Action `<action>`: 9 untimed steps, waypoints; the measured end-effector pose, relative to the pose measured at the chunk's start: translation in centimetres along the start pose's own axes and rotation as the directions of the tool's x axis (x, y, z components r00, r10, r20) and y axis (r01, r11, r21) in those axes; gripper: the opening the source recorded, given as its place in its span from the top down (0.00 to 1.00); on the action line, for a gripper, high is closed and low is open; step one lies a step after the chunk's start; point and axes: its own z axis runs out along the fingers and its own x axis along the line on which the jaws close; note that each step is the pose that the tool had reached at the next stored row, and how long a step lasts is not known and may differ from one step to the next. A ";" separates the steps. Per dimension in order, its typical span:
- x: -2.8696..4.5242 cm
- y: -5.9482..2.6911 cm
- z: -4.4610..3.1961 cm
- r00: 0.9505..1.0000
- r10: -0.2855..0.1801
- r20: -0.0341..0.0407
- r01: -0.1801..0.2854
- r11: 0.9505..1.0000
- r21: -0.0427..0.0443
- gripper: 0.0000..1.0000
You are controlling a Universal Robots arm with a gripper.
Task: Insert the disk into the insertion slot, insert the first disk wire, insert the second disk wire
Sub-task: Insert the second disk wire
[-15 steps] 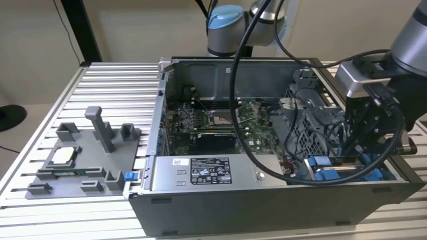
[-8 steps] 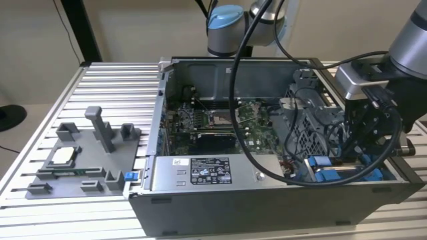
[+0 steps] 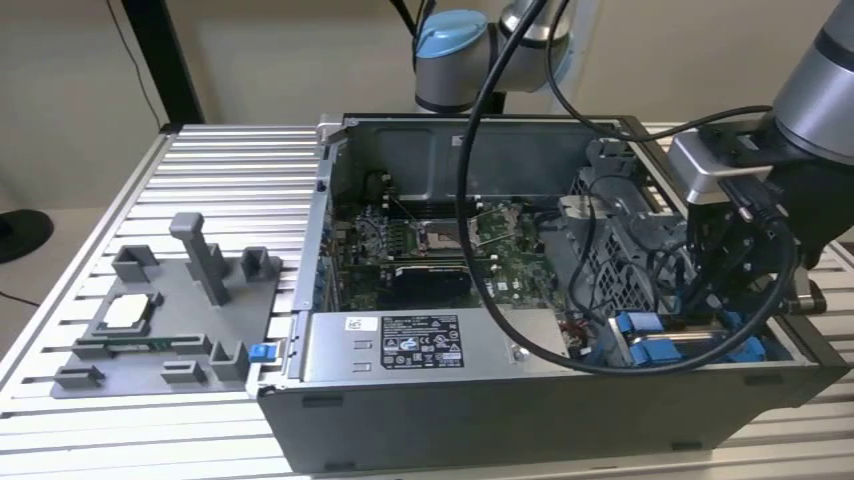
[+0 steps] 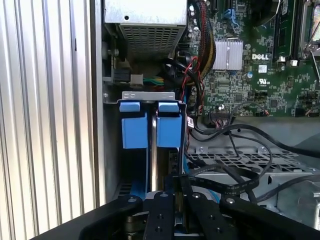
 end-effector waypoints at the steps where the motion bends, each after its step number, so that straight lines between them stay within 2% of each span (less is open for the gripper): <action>1: -0.01 0.01 0.04 1.000 0.000 0.000 0.000 1.000 0.000 1.00; 9: -0.07 0.05 0.39 1.000 0.000 0.000 0.000 1.000 0.001 1.00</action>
